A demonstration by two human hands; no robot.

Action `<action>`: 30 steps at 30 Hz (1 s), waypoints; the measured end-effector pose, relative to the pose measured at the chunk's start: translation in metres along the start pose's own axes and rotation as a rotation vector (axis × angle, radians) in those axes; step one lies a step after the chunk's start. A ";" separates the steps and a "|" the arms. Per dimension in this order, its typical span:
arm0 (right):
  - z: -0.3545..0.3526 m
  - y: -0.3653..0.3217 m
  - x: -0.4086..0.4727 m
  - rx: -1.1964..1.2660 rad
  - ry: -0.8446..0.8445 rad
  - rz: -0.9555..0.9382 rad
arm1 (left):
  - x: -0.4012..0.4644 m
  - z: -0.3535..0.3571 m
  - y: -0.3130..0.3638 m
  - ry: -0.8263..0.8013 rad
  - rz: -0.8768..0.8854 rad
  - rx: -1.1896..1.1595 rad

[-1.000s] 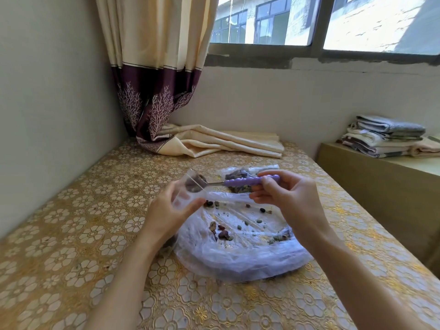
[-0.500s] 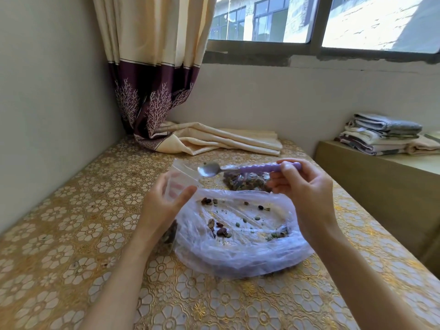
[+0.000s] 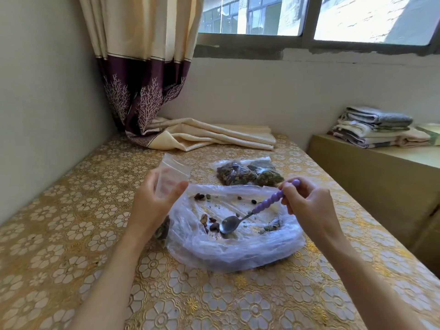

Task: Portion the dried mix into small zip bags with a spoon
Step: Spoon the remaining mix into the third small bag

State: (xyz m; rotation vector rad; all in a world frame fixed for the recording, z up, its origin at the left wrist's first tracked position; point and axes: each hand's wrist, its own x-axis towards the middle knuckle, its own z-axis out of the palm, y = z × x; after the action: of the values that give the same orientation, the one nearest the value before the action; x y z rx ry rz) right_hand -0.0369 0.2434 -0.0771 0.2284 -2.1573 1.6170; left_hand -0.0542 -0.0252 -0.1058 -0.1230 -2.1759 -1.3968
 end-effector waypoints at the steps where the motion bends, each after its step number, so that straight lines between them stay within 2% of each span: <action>1: 0.002 0.000 -0.001 -0.011 -0.015 -0.002 | 0.000 0.000 0.000 -0.002 0.003 0.001; 22: 0.020 -0.001 -0.011 -0.006 -0.106 -0.054 | -0.001 0.001 0.001 -0.007 0.007 0.001; 26: 0.031 0.000 -0.015 0.050 -0.089 -0.039 | -0.002 0.001 0.001 -0.008 0.017 0.007; 30: 0.049 0.002 -0.025 0.111 -0.150 0.014 | -0.002 0.001 0.003 -0.011 0.015 0.006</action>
State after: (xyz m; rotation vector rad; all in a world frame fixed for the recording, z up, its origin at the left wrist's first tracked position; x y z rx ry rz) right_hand -0.0274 0.1950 -0.1006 0.3800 -2.1844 1.7808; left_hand -0.0520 -0.0229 -0.1045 -0.1443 -2.1831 -1.3847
